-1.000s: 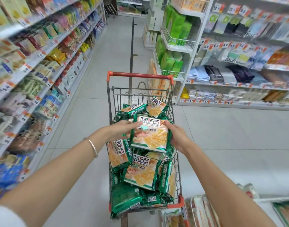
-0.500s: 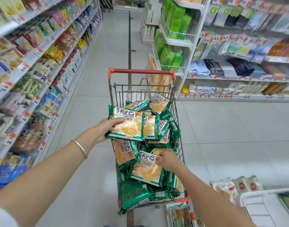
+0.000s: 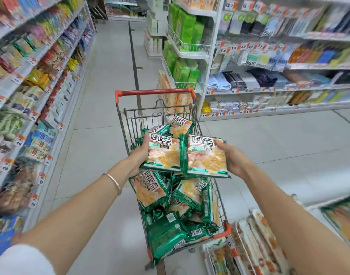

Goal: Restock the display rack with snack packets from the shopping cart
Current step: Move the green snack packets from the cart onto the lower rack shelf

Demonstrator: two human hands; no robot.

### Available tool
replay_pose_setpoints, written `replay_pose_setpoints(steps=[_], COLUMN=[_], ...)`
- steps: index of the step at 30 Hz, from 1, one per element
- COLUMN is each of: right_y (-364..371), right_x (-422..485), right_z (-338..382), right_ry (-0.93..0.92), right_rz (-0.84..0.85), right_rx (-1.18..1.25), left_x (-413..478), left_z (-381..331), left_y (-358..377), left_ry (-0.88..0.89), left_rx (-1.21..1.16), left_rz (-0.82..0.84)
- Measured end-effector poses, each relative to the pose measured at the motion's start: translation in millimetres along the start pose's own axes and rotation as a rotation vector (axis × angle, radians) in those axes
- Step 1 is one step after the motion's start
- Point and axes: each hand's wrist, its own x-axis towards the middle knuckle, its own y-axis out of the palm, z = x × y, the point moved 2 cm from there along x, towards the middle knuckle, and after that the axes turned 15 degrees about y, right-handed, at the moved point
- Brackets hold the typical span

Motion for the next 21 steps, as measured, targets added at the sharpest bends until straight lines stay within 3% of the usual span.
replay_pose_setpoints(steps=[4, 9, 13, 17, 21], right_y=[39, 52, 25, -16, -70], right_x=[-5, -13, -40, -82, -141], right_z=[-15, -41, -63, -88, -104], right_ry=[0.0, 0.053, 0.055, 0.084, -0.087], right_rz=[0.01, -0.046, -0.055, -0.003, -0.204], right_rx=[0.065, 0.14, 0.123, 0.181, 0.347], left_x=[-9, -15, -28, -30, -48], left_z=[-19, -11, -22, -37, -50], left_y=[39, 51, 79, 137, 230], left_ry=[0.107, 0.008, 0.149, 0.126, 0.185], left_rx=[0.114, 0.129, 0.161, 0.1, 0.252], left_rz=[0.168, 0.487, 0.613, 0.712, 0.946])
